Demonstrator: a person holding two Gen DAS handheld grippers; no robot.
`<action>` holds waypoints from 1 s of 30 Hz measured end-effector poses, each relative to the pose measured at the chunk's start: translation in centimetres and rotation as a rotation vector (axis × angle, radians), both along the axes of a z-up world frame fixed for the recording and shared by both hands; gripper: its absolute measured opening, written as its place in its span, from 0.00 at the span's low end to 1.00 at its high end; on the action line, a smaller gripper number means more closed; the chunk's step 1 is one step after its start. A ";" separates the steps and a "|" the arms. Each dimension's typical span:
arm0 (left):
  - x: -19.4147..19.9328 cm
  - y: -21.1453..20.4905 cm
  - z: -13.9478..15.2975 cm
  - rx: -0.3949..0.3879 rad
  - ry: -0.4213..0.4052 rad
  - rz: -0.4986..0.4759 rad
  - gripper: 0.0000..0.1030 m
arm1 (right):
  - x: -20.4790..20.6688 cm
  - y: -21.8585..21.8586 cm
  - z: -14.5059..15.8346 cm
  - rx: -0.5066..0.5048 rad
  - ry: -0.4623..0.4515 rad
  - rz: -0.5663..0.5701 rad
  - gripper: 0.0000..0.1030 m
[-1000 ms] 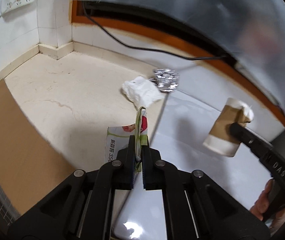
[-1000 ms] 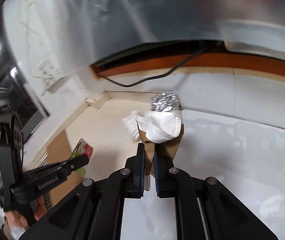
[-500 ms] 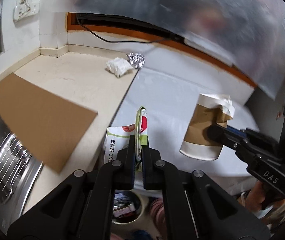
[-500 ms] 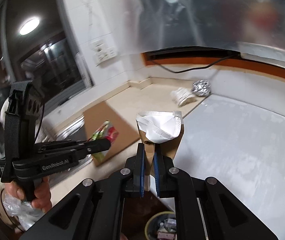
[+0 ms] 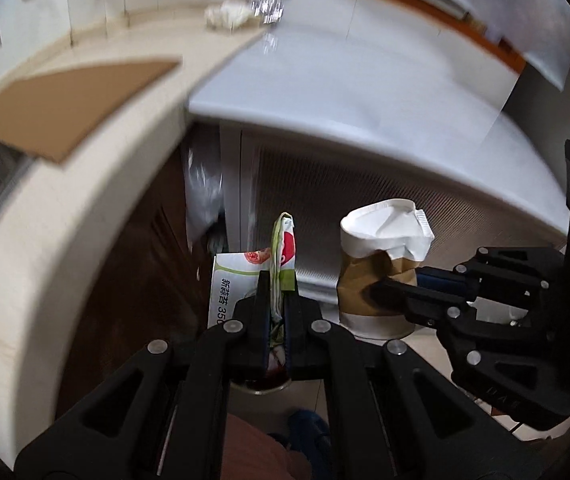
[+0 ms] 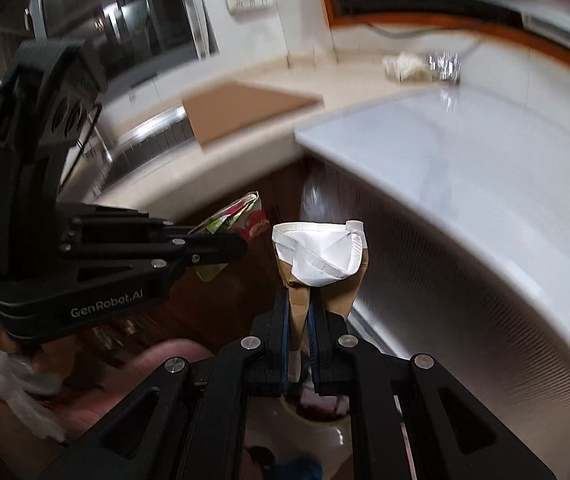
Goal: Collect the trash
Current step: 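Carry the packet and paper cup down to the floor bin, then open both tools over the bin to drop the packet and cup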
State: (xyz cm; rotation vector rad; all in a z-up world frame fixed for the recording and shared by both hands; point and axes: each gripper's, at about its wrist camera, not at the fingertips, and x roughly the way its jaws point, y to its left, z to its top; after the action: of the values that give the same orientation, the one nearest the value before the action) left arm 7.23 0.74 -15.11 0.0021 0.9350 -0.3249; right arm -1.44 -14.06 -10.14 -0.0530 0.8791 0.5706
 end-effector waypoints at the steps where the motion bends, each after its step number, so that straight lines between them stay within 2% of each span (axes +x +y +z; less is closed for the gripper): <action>1: 0.1 -0.1 -1.4 0.007 0.021 0.004 0.02 | 0.1 0.1 -1.2 -0.009 0.014 0.000 0.07; 9: 1.4 -0.7 -10.4 0.003 0.178 0.009 0.02 | 0.5 -0.1 -10.6 -0.043 0.153 -0.040 0.07; 15: 3.2 -1.3 -15.7 0.037 0.248 0.005 0.02 | 0.9 -0.7 -17.2 -0.073 0.251 -0.077 0.08; 19: 4.3 -1.9 -19.3 0.070 0.302 0.000 0.02 | 1.5 -1.2 -20.5 -0.087 0.297 -0.097 0.08; 26: 5.8 -2.3 -22.8 0.102 0.373 -0.004 0.02 | 1.6 -1.5 -25.2 -0.113 0.359 -0.090 0.08; 30: 6.4 -2.6 -24.2 0.116 0.388 -0.015 0.03 | 1.9 -1.3 -26.7 -0.123 0.379 -0.076 0.08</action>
State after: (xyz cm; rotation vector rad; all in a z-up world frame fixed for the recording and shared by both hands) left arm 13.64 -1.85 -39.35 0.0539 1.3387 -0.2893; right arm 0.47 -15.33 -36.83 -0.0224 1.2794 0.4617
